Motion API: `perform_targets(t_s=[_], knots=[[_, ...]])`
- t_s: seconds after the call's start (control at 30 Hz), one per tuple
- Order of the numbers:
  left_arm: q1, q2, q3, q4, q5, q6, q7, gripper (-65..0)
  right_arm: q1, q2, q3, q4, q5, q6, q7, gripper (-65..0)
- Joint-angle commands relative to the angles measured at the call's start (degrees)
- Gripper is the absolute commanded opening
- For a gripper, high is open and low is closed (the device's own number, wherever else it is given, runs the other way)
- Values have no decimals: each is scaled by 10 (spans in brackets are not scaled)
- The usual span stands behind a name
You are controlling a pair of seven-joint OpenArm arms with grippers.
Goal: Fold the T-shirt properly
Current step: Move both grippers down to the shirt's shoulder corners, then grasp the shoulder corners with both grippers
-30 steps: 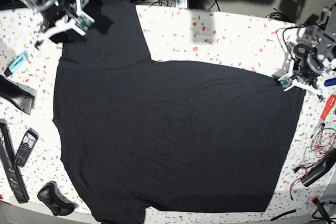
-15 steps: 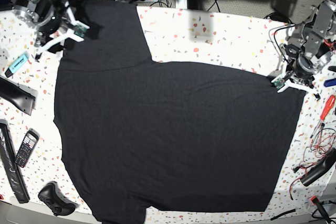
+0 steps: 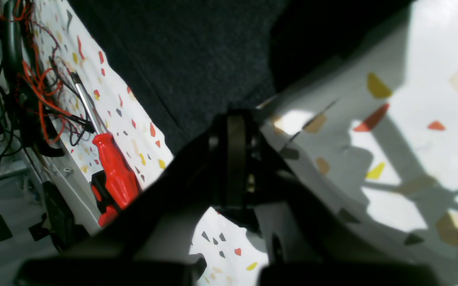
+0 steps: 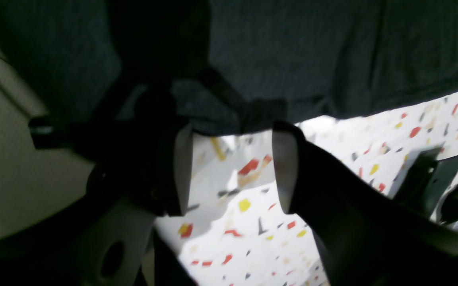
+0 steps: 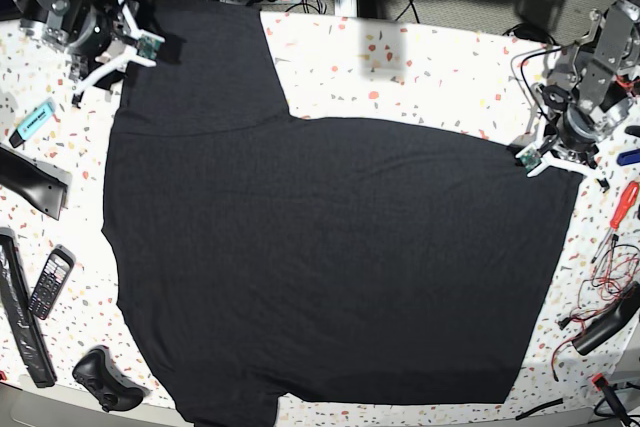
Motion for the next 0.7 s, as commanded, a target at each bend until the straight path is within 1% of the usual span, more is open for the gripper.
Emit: perform_targets(t_s=[0.0,0.1,0.2,0.27,0.33,0.43,0.53,0.57,0.67], knots=[[3,5,5,-14,-20,-33,10,-650,7,11,-6,7,2,-3,3,-338],[3,5,5,-14,-20,-33,11,-650,32,9,-50,2,-2,-3,2,-338],[3,5,5,-14,-20,-33,11,-650,72,-16,-96,-22,-6,-5,-3,-338],[3,5,5,-14,-20,-33,11,-650,101,-35,-122,-38,-6,-5,-17,-338],[3,5,5,-14,-20,-33,11,-650,127,-47,-145,-49,-6,-5,-28,-338],[4,5,5,-14,-20,-33,11,-650,155,-54,-171,-57,-6,-5,-44,-338],[3,5,5,-14,-21,-33,10,-650,170,-54,-183,-57,-6,-5,-50,-339],[4,5,5,-14,-21,-33,10,-650,174,-54,-183,-57,-5,-5,-50,-354],[3,5,5,-14,-21,-33,8,-650,182,-54,-182,-57,-1,-5,-51,-459]])
